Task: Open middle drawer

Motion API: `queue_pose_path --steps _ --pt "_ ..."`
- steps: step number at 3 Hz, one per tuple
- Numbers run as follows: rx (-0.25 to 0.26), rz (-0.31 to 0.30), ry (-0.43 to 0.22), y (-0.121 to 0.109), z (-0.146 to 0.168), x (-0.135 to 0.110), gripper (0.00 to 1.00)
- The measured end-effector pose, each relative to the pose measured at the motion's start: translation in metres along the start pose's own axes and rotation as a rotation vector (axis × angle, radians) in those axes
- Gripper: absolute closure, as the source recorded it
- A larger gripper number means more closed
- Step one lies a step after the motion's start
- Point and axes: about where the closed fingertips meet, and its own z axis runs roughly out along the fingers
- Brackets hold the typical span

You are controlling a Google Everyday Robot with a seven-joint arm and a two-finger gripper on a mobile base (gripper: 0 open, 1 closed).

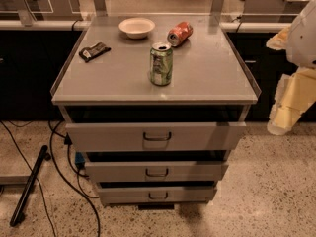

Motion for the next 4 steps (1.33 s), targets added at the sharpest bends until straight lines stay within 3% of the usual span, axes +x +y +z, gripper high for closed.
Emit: queue_pose_path --steps 2,3,4 --pt "-0.007 0.005 -0.006 0.007 0.014 0.003 0.00" --pt "-0.026 0.031 0.000 0.025 0.050 0.011 0.00" --pt "-0.079 0.061 -0.001 0.058 0.107 0.019 0.00"
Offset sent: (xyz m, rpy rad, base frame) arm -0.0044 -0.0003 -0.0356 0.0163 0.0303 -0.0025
